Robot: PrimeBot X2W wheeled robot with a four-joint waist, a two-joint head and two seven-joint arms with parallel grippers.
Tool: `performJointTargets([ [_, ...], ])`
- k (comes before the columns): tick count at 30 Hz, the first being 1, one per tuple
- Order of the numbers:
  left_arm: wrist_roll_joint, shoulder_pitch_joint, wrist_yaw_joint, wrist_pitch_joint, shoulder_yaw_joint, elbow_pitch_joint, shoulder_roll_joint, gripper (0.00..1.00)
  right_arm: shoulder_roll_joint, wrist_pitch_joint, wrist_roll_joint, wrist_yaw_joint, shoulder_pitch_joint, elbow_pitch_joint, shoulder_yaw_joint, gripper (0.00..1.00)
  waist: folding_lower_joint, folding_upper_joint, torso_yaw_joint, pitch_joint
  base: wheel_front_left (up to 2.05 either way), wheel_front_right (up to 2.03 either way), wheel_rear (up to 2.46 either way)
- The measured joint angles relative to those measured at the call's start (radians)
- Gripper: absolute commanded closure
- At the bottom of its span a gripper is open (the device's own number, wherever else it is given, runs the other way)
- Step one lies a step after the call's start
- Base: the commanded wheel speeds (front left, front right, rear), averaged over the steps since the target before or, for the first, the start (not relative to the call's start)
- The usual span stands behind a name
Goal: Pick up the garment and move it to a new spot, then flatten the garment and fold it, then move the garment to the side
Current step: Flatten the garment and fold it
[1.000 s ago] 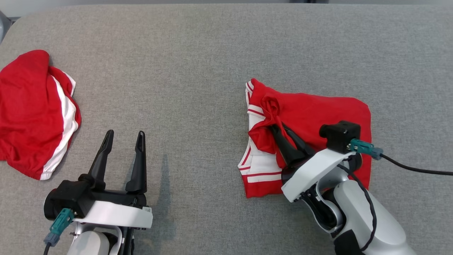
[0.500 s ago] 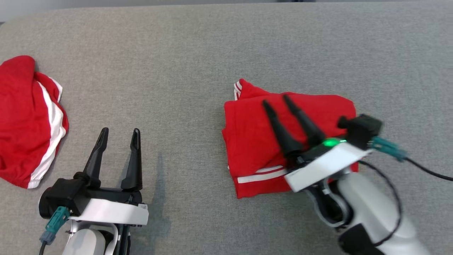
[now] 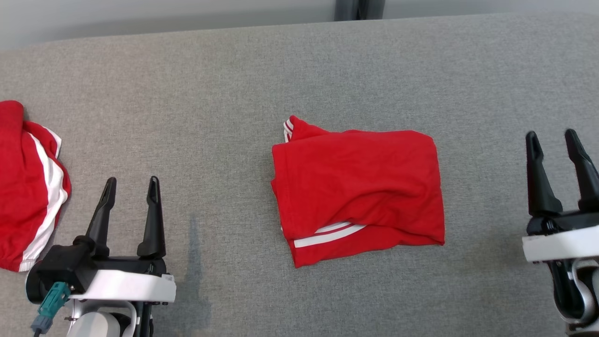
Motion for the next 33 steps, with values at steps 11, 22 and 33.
performJointTargets([
  [11, -0.004, 0.049, 0.021, 0.023, 0.004, -0.023, 0.011, 0.00, 0.044, 0.049, -0.079, 0.000, 0.104, -0.047, -0.063, 0.00, 0.0000, 0.0000, -0.018, -0.061, 0.00, 0.00, 0.00],
  [22, -0.004, 0.129, 0.040, 0.079, -0.018, -0.024, 0.022, 0.00, 0.051, 0.117, -0.102, 0.000, 0.200, -0.045, -0.057, 0.00, 0.0000, 0.0000, -0.022, -0.185, 0.00, 0.00, 0.00],
  [33, -0.013, 0.225, 0.053, 0.146, -0.044, -0.047, 0.035, 0.00, 0.070, 0.204, -0.136, 0.000, 0.315, -0.112, -0.061, 0.00, 0.0000, 0.0000, -0.013, -0.302, 0.00, 0.00, 0.00],
])
